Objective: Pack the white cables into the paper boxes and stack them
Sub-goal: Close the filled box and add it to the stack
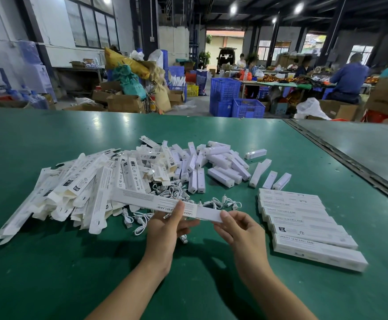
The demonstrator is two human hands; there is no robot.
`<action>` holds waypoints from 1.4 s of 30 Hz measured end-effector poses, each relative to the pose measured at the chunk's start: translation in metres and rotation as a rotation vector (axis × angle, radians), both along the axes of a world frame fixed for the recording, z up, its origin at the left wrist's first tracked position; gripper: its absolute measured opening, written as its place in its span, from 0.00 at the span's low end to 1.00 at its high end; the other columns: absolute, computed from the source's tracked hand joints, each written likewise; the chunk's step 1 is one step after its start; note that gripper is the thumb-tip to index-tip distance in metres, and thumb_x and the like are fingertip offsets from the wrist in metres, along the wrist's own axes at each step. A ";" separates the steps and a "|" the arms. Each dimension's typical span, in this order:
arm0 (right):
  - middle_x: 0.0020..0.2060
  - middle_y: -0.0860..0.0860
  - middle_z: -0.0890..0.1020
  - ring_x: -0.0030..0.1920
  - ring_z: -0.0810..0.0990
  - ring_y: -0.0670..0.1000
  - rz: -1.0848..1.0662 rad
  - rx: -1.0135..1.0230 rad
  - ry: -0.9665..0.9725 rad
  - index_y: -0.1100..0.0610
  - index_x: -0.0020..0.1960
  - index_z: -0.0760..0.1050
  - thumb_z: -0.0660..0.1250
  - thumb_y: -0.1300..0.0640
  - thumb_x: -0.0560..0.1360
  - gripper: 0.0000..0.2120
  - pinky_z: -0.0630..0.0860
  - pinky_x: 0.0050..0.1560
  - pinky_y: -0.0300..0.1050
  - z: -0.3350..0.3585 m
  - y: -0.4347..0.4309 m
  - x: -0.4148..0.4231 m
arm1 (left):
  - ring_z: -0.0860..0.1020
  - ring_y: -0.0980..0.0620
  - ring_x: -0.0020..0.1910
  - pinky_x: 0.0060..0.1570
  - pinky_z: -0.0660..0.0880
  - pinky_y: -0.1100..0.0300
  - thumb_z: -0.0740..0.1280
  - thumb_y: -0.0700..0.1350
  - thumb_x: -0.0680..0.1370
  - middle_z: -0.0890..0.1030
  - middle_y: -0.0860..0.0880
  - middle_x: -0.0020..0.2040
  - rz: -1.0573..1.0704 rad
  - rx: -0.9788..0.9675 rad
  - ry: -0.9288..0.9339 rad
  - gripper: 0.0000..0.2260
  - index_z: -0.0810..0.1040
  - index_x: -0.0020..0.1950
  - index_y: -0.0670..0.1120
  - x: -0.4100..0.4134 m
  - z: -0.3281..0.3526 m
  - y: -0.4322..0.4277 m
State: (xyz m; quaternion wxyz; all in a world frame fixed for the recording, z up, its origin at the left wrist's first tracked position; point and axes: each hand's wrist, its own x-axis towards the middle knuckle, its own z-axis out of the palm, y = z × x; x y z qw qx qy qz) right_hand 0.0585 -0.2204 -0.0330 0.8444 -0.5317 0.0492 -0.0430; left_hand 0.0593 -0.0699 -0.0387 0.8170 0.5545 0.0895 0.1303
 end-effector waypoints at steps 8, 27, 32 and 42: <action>0.41 0.47 0.86 0.34 0.77 0.44 0.104 -0.273 -0.023 0.48 0.43 0.86 0.66 0.51 0.78 0.10 0.71 0.32 0.36 0.006 0.006 -0.011 | 0.86 0.43 0.39 0.32 0.78 0.62 0.72 0.60 0.65 0.87 0.41 0.42 0.017 0.062 -0.024 0.23 0.81 0.48 0.42 -0.002 -0.002 -0.003; 0.71 0.51 0.72 0.27 0.79 0.54 0.665 -0.070 -0.165 0.29 0.68 0.64 0.58 0.30 0.75 0.21 0.77 0.30 0.45 0.005 0.004 -0.009 | 0.85 0.38 0.38 0.34 0.78 0.59 0.72 0.58 0.70 0.86 0.41 0.45 -0.167 0.121 -0.015 0.17 0.82 0.49 0.46 -0.008 -0.002 -0.004; 0.64 0.53 0.79 0.23 0.78 0.52 0.723 0.003 -0.166 0.38 0.71 0.66 0.61 0.23 0.66 0.37 0.75 0.24 0.41 0.007 -0.008 -0.001 | 0.84 0.41 0.35 0.31 0.78 0.57 0.72 0.57 0.71 0.85 0.40 0.45 -0.199 0.099 -0.030 0.16 0.82 0.48 0.46 -0.010 -0.002 -0.006; 0.60 0.53 0.76 0.58 0.75 0.53 -0.172 -1.267 -0.134 0.59 0.61 0.77 0.62 0.61 0.79 0.12 0.68 0.57 0.41 -0.027 -0.021 0.056 | 0.84 0.42 0.30 0.26 0.77 0.59 0.73 0.60 0.63 0.81 0.47 0.30 -0.079 0.039 -0.003 0.27 0.74 0.46 0.38 -0.002 -0.002 -0.003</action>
